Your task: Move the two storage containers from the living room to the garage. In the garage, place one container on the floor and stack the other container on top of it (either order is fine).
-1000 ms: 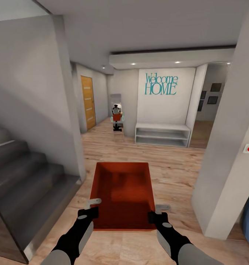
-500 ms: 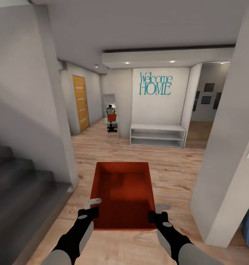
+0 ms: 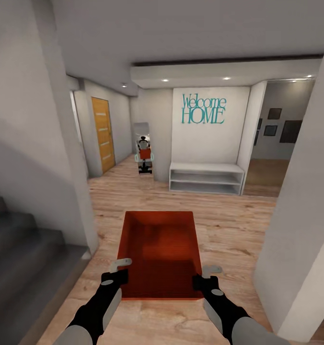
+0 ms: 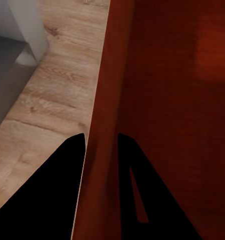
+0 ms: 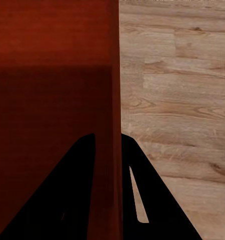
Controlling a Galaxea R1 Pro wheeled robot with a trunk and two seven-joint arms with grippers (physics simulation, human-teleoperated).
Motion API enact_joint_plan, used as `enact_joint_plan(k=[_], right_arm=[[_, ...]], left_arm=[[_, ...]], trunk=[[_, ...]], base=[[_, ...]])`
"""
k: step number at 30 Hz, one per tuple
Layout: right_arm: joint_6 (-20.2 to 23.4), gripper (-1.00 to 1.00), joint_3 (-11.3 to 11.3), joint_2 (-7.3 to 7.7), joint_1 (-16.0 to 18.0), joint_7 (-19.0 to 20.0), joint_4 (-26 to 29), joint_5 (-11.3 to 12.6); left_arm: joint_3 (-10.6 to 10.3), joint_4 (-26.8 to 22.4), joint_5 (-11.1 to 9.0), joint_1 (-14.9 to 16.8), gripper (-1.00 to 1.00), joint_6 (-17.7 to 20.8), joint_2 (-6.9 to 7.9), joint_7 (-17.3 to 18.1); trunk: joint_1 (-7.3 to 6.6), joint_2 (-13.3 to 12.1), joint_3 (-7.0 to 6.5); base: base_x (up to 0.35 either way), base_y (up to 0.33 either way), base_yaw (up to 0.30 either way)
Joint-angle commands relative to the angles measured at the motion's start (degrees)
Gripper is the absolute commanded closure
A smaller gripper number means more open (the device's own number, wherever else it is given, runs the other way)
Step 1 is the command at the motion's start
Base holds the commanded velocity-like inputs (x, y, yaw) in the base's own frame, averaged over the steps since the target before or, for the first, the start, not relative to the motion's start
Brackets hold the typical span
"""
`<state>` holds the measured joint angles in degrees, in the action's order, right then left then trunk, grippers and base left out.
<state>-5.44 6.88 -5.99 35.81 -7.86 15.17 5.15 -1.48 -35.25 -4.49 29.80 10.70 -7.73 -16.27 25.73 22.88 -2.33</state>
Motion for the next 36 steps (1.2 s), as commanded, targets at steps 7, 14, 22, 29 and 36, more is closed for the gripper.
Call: enact_joint_plan(k=[7,14,22,29,36], right_arm=[[-0.44,1.00,-0.12,0.53,0.04,-0.31,0.21,0.10],[-0.53,1.00,-0.11,0.54,0.04,-0.31,0.21,0.09],[-0.58,1.00,-0.11,0.52,0.04,-0.40,0.21,0.13],[-0.61,1.00,-0.11,0.54,0.04,-0.40,0.21,0.13],[-0.58,1.00,-0.11,0.54,0.04,-0.40,0.21,0.13]], left_arm=[[0.99,0.01,-0.87,0.04,1.00,0.36,0.52,-0.61],[1.03,0.09,-0.87,0.06,1.00,0.37,0.52,-0.61],[1.04,0.09,-0.87,0.05,1.00,0.37,0.52,-0.61],[1.04,0.16,-0.86,0.06,1.00,0.37,0.52,-0.61],[1.04,0.25,-0.85,0.05,1.00,0.37,0.52,-0.61]], trunk=[[0.05,0.04,0.02],[0.05,0.04,0.02],[0.05,0.04,0.02],[0.05,0.04,0.02],[0.05,0.04,0.02]], base=[[0.321,0.000,0.000],[0.321,0.000,0.000],[0.321,0.000,0.000],[0.321,0.000,0.000],[0.321,0.000,0.000]])
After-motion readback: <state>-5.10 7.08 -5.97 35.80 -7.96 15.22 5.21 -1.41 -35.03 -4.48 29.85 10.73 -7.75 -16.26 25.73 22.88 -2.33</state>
